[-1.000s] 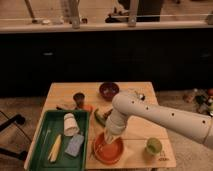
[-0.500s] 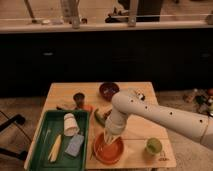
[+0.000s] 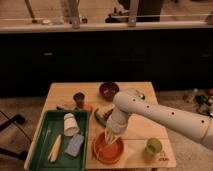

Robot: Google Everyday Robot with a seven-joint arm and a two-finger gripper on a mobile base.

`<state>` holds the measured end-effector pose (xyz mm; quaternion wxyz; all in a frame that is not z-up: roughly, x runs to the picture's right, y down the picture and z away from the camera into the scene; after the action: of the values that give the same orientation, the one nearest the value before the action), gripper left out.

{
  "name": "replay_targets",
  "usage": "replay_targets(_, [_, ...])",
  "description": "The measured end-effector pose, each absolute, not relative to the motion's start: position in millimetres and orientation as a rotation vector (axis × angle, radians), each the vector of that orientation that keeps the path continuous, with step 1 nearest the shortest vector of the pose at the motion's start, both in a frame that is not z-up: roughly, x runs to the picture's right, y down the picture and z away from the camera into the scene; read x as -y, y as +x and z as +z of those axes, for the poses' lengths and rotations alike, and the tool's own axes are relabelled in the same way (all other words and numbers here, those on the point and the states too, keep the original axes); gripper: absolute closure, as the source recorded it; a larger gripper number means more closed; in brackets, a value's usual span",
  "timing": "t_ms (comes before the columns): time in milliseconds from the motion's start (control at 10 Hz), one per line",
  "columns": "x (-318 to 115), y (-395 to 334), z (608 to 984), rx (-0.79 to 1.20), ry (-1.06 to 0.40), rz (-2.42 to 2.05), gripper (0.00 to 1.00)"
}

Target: Place fork in red bowl

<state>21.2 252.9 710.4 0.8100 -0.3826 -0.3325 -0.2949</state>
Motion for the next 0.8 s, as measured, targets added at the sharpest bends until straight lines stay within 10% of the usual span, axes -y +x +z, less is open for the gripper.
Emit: replay_targets(800, [-256.4, 24.0, 714.0, 0.722, -0.818, -0.619, 1.00])
